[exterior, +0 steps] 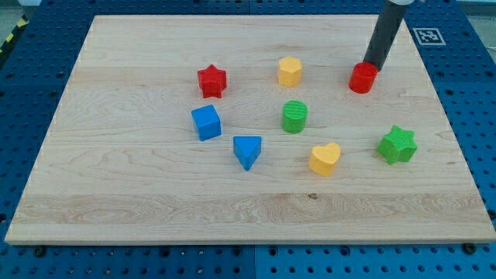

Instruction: Point at the green star

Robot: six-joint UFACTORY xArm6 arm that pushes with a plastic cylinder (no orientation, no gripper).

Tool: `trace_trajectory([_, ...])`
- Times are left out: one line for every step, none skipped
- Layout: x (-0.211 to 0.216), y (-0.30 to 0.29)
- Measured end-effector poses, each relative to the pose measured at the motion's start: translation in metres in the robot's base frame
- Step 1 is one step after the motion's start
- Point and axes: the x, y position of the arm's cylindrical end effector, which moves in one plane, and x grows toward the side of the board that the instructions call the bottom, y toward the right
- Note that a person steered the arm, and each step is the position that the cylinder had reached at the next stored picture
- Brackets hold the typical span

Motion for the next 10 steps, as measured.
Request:
trace_trajectory([0.006,-0.023])
trace_trajectory([0.025,-0.032])
trace_trajectory([0.035,-0.032])
trace_trajectory([0.035,-0.032])
trace_trajectory([0.003,-0.032])
trace_trajectory([-0.023,-0.037])
trace_trajectory([-0.023,-0.037])
trace_trajectory([-0.020,-0.025])
trace_trajectory([0.023,0.022])
trace_trajectory([0.098,0.071])
